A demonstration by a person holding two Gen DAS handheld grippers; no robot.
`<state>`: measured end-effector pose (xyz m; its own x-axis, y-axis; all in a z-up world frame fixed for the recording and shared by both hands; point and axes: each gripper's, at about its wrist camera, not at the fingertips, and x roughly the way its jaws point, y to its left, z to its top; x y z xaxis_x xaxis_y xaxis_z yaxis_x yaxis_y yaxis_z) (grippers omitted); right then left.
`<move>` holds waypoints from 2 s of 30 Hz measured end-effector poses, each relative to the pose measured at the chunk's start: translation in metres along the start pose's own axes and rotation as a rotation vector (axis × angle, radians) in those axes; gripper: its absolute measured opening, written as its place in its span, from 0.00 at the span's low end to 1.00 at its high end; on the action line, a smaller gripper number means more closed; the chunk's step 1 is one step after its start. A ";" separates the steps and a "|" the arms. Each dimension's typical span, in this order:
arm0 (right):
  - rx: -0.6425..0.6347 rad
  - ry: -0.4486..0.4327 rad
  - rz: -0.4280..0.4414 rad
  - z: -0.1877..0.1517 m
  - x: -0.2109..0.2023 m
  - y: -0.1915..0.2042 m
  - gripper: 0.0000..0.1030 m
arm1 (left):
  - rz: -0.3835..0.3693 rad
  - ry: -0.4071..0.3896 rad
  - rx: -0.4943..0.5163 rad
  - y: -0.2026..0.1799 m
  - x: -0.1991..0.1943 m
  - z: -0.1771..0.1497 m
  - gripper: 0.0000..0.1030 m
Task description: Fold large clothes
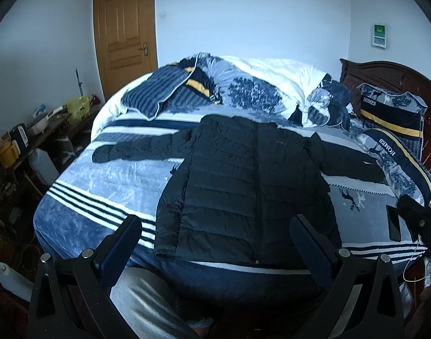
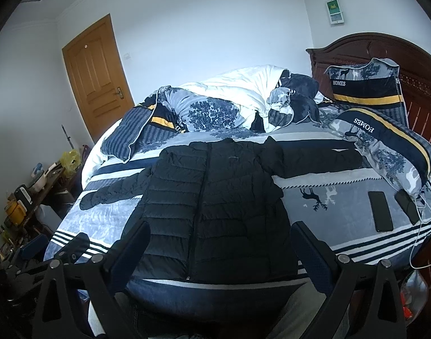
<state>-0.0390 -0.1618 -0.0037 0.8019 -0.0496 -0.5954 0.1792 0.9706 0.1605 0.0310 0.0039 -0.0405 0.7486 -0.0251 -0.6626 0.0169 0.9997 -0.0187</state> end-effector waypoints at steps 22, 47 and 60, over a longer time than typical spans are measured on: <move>0.149 0.211 0.056 -0.026 0.138 -0.117 0.95 | 0.026 0.323 -0.181 0.110 0.179 -0.020 1.00; 0.122 0.530 -0.047 -0.108 0.307 -0.159 0.69 | -0.040 0.421 -0.202 0.118 0.300 -0.067 0.49; 0.063 0.400 0.091 -0.098 0.206 -0.146 0.03 | -0.104 0.351 -0.175 0.139 0.197 -0.065 0.04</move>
<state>0.0441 -0.2904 -0.2274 0.5338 0.1433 -0.8334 0.1620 0.9500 0.2671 0.1376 0.1381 -0.2222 0.4766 -0.1553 -0.8653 -0.0555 0.9770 -0.2060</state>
